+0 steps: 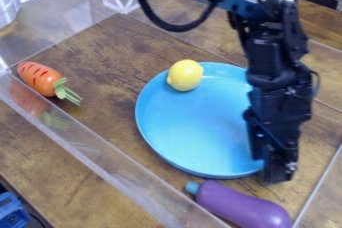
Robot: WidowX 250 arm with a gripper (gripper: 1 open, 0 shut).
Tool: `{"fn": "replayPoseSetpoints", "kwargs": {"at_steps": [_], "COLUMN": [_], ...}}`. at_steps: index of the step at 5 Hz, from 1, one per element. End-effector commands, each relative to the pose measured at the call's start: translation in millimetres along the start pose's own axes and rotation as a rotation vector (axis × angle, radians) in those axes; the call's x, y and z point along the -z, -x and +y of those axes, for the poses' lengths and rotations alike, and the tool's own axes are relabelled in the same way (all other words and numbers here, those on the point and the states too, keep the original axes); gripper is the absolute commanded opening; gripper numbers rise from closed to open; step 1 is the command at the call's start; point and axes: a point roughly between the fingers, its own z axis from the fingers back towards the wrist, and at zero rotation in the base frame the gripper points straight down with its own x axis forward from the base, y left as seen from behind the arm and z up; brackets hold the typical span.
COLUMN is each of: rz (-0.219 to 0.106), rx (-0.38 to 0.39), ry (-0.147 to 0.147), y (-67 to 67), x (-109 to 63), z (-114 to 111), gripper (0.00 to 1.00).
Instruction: Remove the purple eggplant from the blue tray and put it on the table
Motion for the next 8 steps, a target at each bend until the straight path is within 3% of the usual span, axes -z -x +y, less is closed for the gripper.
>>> {"fn": "replayPoseSetpoints", "kwargs": {"at_steps": [1, 2, 4, 8], "rz": [-0.044, -0.047, -0.042, -0.004], "rx": [-0.002, -0.046, -0.094, -0.049], "ry": [-0.019, -0.027, -0.038, -0.025], "y": [-19.3, -22.3, -23.1, 13.6], "x": [-11.2, -17.6, -11.6, -19.5], "z": [-3.1, -0.9, -8.9, 6.0], "gripper": [0.0, 0.0, 0.0, 0.0]}}
